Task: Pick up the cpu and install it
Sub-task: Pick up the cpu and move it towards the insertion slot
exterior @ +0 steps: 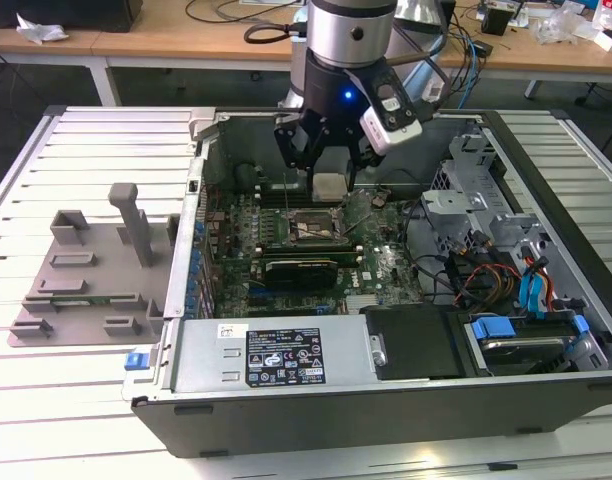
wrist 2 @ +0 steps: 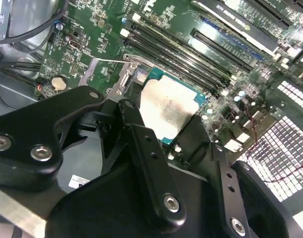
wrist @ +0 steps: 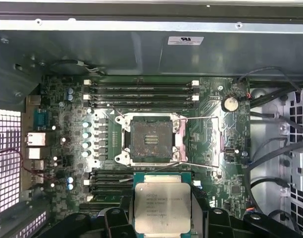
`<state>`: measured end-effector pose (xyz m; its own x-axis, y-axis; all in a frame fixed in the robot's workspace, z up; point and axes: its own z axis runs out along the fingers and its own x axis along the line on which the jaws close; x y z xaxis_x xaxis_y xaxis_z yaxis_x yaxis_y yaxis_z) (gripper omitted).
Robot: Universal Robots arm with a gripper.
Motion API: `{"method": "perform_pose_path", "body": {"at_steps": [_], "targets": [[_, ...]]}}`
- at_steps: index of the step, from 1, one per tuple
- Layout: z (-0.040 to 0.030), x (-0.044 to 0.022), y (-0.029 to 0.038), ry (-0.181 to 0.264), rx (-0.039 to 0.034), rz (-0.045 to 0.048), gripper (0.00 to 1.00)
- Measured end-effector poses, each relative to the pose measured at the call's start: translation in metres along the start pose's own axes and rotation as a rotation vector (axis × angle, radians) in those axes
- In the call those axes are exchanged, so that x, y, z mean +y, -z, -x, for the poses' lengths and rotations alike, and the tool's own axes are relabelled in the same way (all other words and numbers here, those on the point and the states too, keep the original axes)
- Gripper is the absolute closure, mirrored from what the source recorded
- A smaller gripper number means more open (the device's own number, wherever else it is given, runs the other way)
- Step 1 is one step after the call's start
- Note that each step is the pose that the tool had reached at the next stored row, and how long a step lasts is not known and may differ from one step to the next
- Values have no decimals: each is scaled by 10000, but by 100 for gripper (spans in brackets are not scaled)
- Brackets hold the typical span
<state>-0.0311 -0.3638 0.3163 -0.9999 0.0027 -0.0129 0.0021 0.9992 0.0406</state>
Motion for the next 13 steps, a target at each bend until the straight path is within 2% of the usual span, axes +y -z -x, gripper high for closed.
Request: {"method": "perform_pose_path", "body": {"at_steps": [4,8,13], "targets": [[3,45,-42,2,0,-1,45],[2,136,-76,24,2,0,45],[-17,200,-114,105,5,1,45]]}}
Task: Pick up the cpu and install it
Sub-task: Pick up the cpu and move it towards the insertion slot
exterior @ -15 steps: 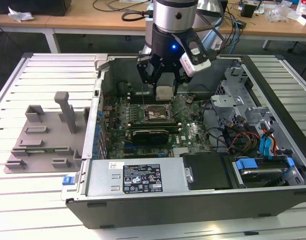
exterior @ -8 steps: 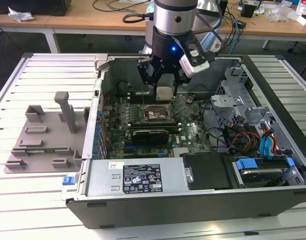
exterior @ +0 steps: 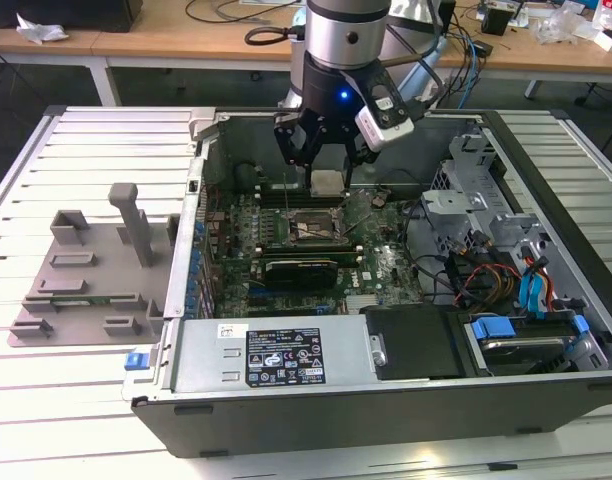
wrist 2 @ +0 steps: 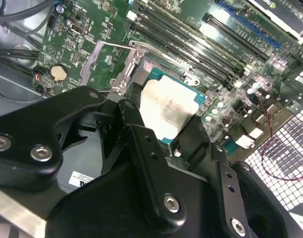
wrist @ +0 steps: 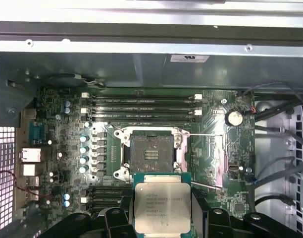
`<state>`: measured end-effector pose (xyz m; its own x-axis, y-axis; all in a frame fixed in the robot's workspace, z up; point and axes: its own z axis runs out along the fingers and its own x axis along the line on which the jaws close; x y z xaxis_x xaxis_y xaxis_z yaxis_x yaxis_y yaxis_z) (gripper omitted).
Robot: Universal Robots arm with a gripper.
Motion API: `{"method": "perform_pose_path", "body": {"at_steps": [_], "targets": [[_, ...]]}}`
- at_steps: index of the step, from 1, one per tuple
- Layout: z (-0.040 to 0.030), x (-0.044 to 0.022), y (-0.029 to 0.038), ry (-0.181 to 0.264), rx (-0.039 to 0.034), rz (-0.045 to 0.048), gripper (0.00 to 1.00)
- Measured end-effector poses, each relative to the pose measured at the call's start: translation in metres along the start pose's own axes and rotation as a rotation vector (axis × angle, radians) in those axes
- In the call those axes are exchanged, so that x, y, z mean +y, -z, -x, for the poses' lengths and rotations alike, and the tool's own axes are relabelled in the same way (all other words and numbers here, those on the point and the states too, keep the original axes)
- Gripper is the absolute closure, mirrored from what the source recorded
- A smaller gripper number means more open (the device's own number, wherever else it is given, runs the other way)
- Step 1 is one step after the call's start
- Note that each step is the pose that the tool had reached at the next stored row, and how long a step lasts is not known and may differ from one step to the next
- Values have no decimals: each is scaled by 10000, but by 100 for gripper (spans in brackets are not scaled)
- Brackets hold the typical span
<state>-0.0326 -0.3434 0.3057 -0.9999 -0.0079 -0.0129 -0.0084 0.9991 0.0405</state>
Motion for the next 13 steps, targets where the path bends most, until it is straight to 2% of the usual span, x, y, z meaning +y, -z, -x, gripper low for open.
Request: {"method": "perform_pose_path", "body": {"at_steps": [4,8,13], "targets": [[-35,63,-56,131,5,1,45],[-49,96,-99,172,6,3,45],[-50,109,-101,170,6,3,45]]}}
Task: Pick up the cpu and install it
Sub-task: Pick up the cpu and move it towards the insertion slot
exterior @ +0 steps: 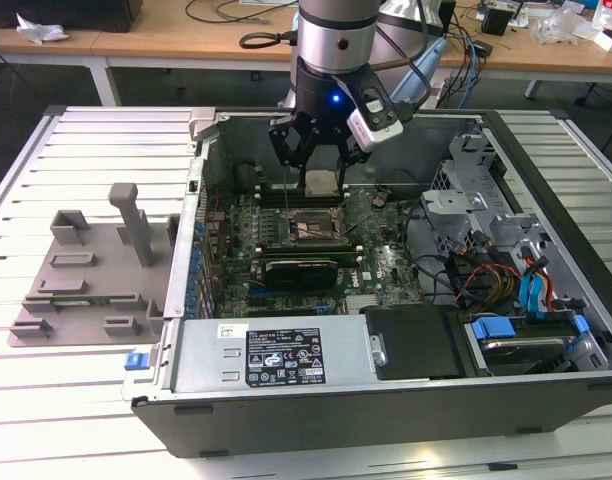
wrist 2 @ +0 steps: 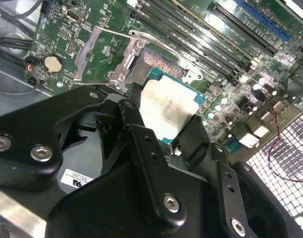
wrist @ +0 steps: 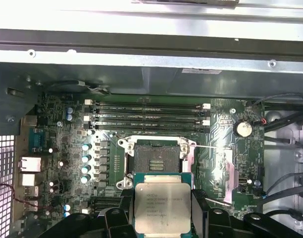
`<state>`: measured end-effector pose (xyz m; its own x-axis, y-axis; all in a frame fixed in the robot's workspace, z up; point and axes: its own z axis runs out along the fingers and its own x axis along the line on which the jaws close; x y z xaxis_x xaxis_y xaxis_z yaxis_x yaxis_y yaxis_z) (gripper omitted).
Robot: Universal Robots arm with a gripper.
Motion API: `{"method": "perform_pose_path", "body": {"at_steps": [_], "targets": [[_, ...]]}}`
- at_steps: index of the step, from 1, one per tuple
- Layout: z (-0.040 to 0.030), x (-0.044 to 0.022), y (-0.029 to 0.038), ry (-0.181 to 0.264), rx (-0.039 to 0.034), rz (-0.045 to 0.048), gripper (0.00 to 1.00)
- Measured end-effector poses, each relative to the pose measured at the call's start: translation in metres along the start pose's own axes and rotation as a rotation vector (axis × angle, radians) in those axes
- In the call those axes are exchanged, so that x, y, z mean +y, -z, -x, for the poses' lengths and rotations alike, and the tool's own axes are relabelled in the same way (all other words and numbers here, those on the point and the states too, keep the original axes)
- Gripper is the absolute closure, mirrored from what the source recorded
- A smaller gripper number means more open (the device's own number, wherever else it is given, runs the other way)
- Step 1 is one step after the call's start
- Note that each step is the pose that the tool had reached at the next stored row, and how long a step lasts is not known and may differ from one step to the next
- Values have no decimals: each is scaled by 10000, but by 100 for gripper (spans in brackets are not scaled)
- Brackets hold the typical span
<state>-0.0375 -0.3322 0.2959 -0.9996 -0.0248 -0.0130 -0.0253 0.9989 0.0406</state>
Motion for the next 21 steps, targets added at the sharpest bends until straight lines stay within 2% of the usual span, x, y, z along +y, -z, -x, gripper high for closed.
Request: {"method": "perform_pose_path", "body": {"at_steps": [12,15,21], "targets": [[2,89,-69,4,0,1,45],[1,91,-112,3,2,-3,45],[1,91,-114,3,1,-8,45]]}}
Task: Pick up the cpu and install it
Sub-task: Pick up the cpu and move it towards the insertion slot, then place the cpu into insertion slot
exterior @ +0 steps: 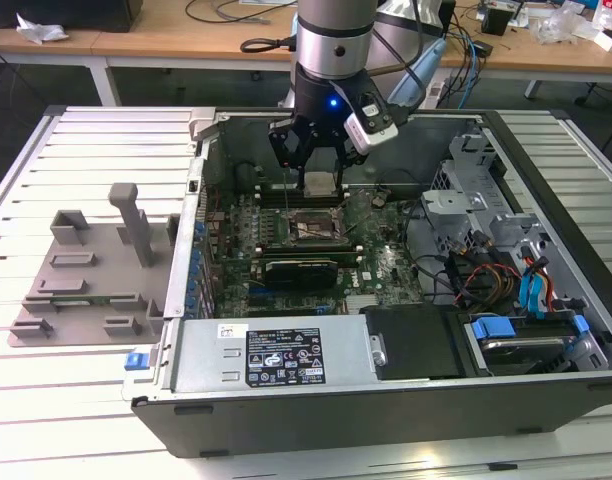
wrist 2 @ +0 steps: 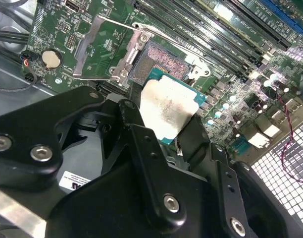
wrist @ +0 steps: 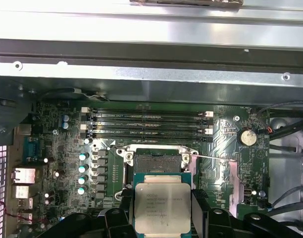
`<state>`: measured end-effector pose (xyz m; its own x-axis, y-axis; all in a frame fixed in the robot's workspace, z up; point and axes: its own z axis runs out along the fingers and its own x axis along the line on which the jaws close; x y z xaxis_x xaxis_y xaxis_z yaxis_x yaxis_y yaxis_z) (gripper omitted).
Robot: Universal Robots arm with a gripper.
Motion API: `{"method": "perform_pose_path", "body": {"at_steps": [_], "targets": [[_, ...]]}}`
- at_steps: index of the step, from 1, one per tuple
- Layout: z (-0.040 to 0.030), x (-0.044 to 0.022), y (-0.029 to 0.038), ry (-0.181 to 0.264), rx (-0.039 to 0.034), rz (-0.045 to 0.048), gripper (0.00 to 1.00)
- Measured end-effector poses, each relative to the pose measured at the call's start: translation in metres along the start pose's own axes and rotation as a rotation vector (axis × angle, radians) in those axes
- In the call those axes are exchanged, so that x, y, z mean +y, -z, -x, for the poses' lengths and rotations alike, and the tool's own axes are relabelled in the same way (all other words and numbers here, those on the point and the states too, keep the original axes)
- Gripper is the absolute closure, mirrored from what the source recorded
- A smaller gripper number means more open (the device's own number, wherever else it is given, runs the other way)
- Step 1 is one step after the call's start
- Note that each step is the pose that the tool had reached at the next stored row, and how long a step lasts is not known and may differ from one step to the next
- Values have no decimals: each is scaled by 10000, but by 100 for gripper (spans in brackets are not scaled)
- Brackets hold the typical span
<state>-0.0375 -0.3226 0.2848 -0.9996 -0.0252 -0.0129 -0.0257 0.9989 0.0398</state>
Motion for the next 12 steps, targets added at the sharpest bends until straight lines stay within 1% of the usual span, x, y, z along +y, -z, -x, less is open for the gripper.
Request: {"method": "perform_pose_path", "body": {"at_steps": [9,12], "targets": [[0,0,0,-20,-1,-7,45],[0,0,0,-503,-19,-13,45]]}}
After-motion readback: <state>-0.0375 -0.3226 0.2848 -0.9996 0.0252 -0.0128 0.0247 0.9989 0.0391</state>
